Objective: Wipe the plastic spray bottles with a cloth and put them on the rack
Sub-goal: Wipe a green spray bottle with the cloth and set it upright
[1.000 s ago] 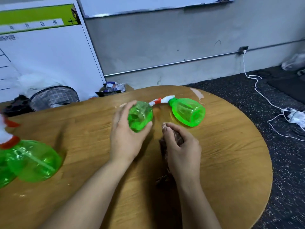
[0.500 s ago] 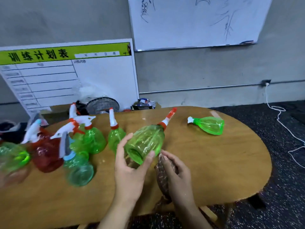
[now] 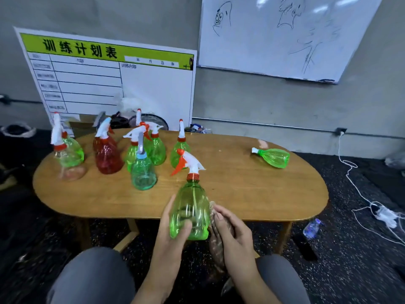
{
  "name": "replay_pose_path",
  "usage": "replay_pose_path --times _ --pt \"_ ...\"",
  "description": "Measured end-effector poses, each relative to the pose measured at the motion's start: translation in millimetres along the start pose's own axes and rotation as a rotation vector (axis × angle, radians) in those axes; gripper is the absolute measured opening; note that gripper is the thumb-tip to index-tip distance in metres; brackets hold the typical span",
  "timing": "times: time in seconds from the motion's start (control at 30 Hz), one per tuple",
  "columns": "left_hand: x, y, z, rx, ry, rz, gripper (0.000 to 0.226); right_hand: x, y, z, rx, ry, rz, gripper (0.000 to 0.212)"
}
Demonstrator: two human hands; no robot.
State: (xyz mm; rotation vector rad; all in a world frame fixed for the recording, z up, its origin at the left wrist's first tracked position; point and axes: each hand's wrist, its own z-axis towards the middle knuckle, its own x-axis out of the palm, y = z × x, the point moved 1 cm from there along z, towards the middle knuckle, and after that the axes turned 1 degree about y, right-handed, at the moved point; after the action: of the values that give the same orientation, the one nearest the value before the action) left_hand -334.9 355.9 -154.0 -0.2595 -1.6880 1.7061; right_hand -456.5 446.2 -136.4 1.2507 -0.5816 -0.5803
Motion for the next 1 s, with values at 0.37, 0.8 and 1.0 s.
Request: replay_pose_path --times 0.37,0.8,1.0 --pt "-22 13 -52 -0.07 -0.057 -0.045 0.068 6 2 -59 -0.184 0.117 -0.205 0.026" --pt "-21 24 -50 0.005 -0.035 0.082 0.052 14 31 12 -0.385 0.189 -0.642 0.03" --pt "-22 27 -50 0.005 -0.071 0.0 0.051 33 16 -2 -0.539 0.211 -0.848 0.033"
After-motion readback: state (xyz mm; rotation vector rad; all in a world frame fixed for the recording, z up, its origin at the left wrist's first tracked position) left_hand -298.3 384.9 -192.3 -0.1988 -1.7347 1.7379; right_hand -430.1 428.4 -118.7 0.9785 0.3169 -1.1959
